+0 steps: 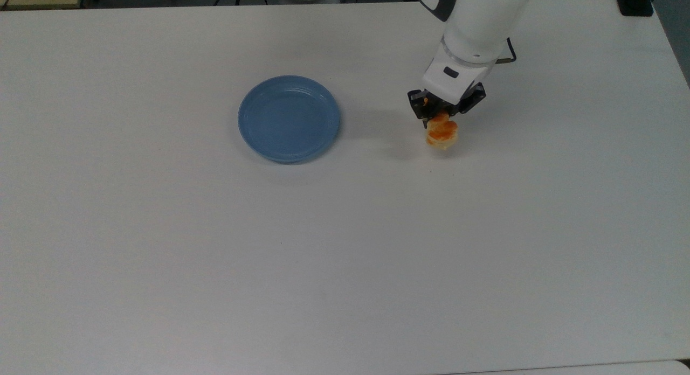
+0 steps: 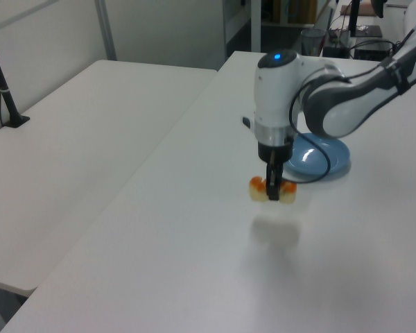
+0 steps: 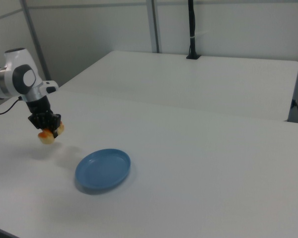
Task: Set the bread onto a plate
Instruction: 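Lift the held bread roll and carry it over the blue plate, then lower the bread roll onto the plate and open the gripper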
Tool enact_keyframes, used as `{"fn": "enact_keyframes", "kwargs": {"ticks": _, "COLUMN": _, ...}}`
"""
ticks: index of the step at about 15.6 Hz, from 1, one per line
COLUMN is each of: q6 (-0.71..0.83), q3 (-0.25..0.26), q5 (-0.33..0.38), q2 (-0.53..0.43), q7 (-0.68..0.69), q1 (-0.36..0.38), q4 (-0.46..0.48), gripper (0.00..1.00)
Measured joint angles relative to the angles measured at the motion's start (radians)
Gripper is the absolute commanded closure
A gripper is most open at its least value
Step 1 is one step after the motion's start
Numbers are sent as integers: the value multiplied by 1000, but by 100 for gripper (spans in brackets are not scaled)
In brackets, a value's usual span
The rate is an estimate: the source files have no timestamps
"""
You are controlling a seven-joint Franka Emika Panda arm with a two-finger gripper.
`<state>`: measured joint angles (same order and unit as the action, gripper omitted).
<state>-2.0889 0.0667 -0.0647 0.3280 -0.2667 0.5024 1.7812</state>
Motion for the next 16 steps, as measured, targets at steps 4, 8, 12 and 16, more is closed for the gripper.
{"fn": "enact_keyframes", "kwargs": {"ticks": 4, "q6": 104, "q3": 91, "q5": 0, "q2": -51, "q7": 147, "q1": -35, "q4": 0, "gripper": 70}}
{"fn": "enact_keyframes", "kwargs": {"ticks": 8, "q6": 143, "q3": 226, "q5": 0, "q2": -68, "q7": 286, "q1": -43, "q4": 1, "gripper": 69}}
{"fn": "enact_keyframes", "kwargs": {"ticks": 12, "q6": 150, "q3": 325, "q5": 0, "q2": -69, "q7": 373, "q1": -44, "q4": 12, "gripper": 68}}
{"fn": "enact_keyframes", "kwargs": {"ticks": 16, "q6": 131, "q3": 366, "q5": 1, "q2": -68, "q7": 396, "q1": -44, "q4": 71, "gripper": 64}}
